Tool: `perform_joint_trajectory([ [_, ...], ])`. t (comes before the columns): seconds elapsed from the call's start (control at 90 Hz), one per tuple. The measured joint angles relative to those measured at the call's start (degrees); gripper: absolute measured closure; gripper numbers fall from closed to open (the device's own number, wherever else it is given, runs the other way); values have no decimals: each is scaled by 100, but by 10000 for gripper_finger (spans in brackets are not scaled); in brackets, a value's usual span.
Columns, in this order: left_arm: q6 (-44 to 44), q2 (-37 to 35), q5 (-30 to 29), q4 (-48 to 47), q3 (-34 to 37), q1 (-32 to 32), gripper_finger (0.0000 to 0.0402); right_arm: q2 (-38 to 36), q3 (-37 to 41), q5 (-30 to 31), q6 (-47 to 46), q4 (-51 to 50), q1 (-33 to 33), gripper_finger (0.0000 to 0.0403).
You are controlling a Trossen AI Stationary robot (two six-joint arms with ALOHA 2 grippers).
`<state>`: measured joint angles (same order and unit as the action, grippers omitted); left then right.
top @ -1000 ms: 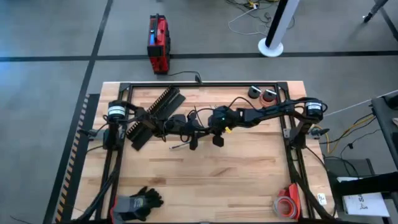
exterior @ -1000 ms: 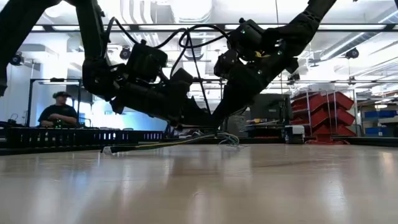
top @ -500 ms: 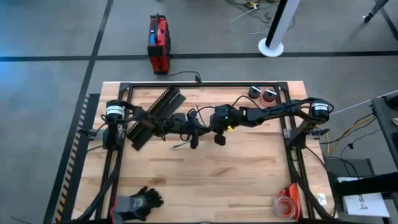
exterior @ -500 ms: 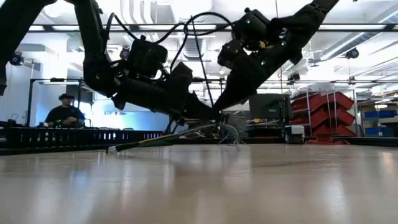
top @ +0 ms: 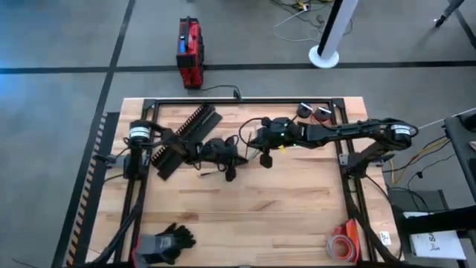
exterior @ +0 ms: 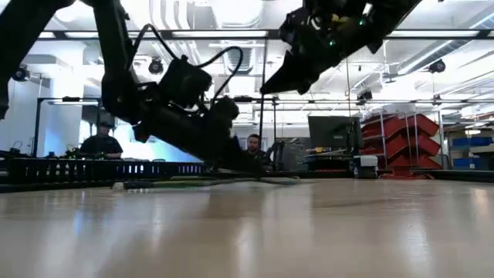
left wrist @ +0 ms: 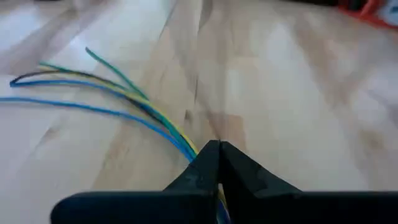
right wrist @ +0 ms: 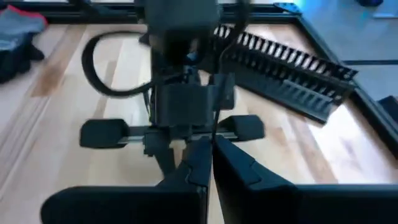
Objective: Ziptie cables
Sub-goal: Wrap the cable wires together using a black zip tie
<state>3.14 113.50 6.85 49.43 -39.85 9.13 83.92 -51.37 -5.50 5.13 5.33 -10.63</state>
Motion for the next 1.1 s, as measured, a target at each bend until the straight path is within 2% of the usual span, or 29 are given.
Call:
perform_joint_trajectory([
  [0.3, 6, 1, -15, 9, -10, 2, 400, -40, 192, -39, -66, -482, 26, 395],
  [0.544, 17, 1, -26, 44, -10, 2, 401, 217, 499, -56, -433, -262, 117, 320],
  [0.744, 45, 1, -28, 48, -12, 0, 401, 873, 542, -72, -732, 345, 140, 274],
  [0.9, 61, -3, -30, 50, -12, -9, 401, 1378, 536, -155, -826, 945, 151, 270],
  [1.1, 52, -7, -30, 48, -12, -9, 401, 1699, 399, -235, -811, 1172, 151, 290],
])
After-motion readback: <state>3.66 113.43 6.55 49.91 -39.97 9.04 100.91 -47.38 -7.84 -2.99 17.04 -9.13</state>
